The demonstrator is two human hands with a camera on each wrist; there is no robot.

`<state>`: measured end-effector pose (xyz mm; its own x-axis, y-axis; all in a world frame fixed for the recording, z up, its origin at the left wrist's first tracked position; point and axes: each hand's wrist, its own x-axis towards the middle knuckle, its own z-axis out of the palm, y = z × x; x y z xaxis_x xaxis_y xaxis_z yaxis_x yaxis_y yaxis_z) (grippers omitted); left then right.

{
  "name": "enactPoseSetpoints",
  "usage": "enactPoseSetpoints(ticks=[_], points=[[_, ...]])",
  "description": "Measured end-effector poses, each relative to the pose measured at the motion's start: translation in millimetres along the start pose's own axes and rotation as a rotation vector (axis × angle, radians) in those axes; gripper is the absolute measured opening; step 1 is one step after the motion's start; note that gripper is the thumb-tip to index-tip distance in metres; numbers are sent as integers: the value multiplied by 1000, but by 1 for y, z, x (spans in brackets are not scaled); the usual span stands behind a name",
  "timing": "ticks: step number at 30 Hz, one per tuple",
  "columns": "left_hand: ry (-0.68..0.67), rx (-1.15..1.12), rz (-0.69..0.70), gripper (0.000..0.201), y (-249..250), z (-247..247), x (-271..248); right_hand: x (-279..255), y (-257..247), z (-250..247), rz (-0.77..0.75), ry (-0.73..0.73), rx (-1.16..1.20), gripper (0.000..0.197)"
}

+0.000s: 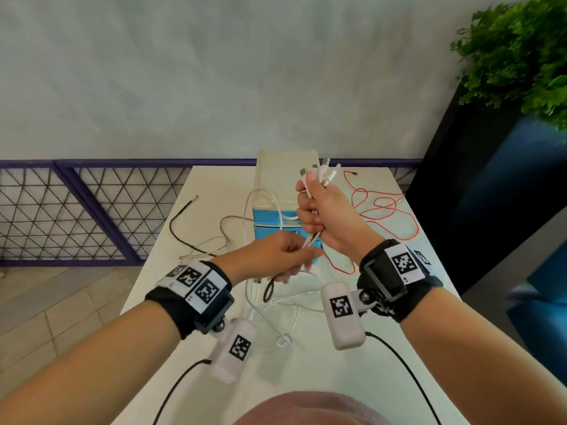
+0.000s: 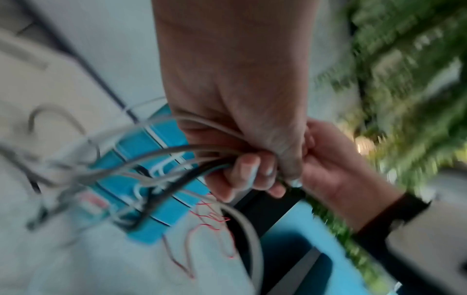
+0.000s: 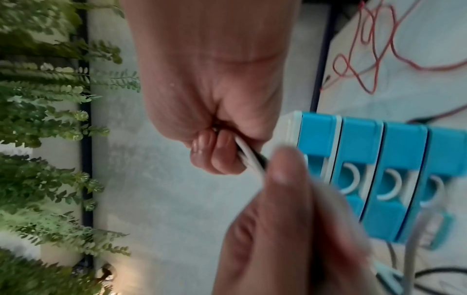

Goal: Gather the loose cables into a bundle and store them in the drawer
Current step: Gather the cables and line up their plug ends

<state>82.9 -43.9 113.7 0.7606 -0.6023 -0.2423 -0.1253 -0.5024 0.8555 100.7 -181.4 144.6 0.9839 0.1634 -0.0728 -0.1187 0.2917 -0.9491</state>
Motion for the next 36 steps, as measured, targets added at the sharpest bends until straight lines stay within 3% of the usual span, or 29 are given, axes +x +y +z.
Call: enactPoseSetpoints(ticks=[4,10,14,16,20,24,28,32,33,36], points=[[6,202,-68,28,-22,-6,-3,0,2,-21,-9,99,-53,30],[-42,470,-74,36,-41,-13,-3,-2,10,-29,-19,183,-299,30],[-44,585,-80,16,-59,-17,-5,-3,10,-39,-39,233,-345,32],[-31,658,-123,16,-74,-23,-9,-3,4,-45,-48,276,-356,33],[42,770,-235,20,-115,-41,-23,-2,-11,-59,-70,350,-291,33],[126,861,-266,43,-132,-52,-32,5,-11,-60,-107,355,-256,32],[195,918,-238,36,-140,-59,-37,6,-18,-56,-260,502,-180,34],[120,902,-346,21,-152,-68,-44,1,-28,-57,-407,583,-48,34],[95,867,-367,27,-149,-68,-44,1,-27,-55,-395,558,-31,34],[32,724,-369,115,-124,-58,-32,3,-12,-41,-319,428,-50,35]])
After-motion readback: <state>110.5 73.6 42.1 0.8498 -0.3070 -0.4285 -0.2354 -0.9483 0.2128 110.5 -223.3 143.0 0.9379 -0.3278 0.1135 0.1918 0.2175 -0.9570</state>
